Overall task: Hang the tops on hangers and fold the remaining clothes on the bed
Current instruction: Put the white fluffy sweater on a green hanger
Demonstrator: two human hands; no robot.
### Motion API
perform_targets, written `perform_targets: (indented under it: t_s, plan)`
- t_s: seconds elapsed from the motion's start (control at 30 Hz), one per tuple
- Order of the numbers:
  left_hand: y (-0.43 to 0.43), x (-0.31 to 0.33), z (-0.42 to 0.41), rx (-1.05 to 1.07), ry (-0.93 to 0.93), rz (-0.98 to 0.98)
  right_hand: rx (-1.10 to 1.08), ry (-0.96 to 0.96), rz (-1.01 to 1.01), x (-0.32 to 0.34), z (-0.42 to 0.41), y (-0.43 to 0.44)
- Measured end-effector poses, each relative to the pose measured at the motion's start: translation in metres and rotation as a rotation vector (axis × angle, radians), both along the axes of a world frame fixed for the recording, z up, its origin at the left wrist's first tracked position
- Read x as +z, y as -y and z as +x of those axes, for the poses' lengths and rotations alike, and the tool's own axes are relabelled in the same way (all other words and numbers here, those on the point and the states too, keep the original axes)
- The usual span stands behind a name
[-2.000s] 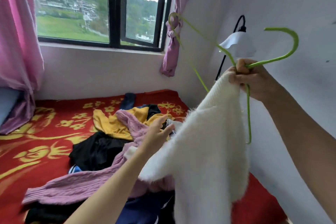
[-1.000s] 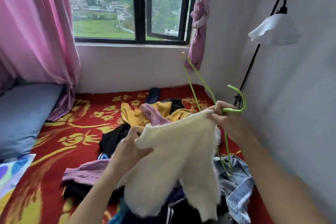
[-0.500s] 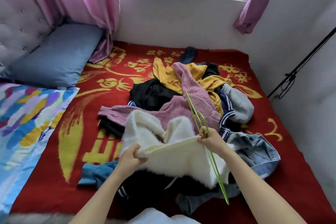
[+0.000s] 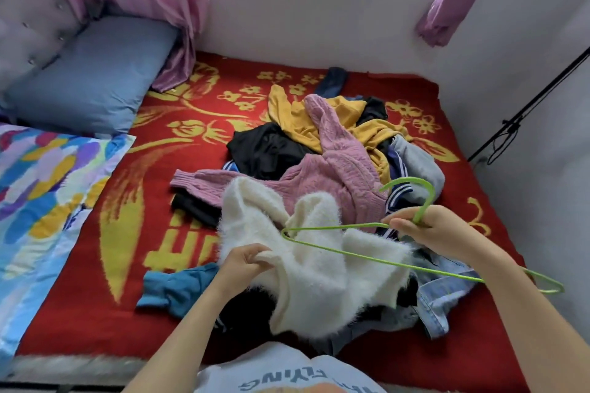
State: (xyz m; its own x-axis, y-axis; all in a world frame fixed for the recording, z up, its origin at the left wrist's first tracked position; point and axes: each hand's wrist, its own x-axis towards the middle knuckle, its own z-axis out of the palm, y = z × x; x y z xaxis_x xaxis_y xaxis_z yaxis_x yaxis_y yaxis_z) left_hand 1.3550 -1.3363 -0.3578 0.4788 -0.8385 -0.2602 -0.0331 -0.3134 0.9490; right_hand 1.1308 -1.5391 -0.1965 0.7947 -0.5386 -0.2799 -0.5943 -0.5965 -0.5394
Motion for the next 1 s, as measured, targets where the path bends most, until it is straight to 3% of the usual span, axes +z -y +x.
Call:
perform_targets:
  t_s: [0.1, 0.37, 0.77, 1.0]
  plan:
    - [0.005, 0.007, 0.001, -0.035, -0.02, -0.014, -0.041, 0.009, -0.064, 0.006, -0.01, -0.008]
    - [0.023, 0.025, 0.004, -0.003, -0.059, -0.101, -0.208, 0.376, 0.047, 0.026, -0.045, -0.01]
    - [0.032, 0.037, -0.004, -0.086, -0.091, -0.138, -0.36, 0.343, 0.165, 0.009, -0.075, -0.029]
    - [0.032, 0.035, -0.003, -0.091, -0.079, -0.157, -0.401, 0.436, 0.191, 0.014, -0.089, -0.04]
